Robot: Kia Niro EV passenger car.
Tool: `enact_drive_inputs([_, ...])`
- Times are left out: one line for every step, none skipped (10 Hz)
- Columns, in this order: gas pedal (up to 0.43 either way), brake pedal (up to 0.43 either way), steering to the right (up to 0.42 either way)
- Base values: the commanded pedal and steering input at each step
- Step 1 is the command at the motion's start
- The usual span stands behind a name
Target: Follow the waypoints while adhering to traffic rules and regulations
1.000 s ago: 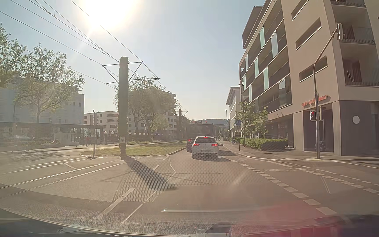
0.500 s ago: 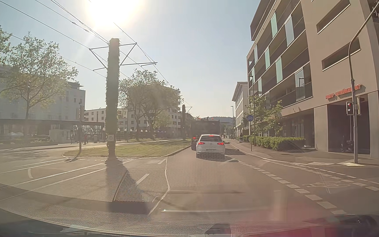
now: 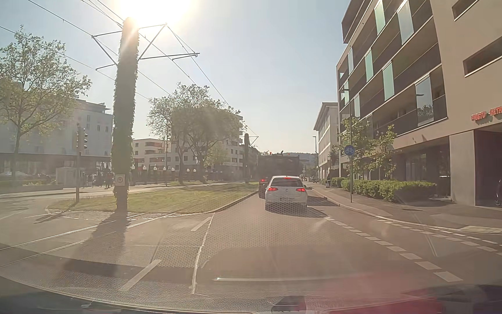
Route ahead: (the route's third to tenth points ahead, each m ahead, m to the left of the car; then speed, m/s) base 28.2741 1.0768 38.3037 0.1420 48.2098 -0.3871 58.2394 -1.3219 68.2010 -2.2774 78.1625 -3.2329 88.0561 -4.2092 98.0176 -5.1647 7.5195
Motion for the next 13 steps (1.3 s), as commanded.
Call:
enact_drive_inputs([0.0,0.006,-0.008])
enact_drive_inputs([0.0,0.03,-0.008])
enact_drive_inputs([0.0,0.061,-0.008])
enact_drive_inputs([0.0,0.091,-0.006])
enact_drive_inputs([0.0,0.122,-0.006])
enact_drive_inputs([0.0,0.165,-0.006])
enact_drive_inputs([0.0,0.189,-0.005])
enact_drive_inputs([0.0,0.201,-0.004])
enact_drive_inputs([0.0,0.201,-0.002])
enact_drive_inputs([0.0,0.201,0.0])
enact_drive_inputs([0.0,0.207,0.003])
enact_drive_inputs([0.0,0.201,0.005])
enact_drive_inputs([0.0,0.213,0.006])
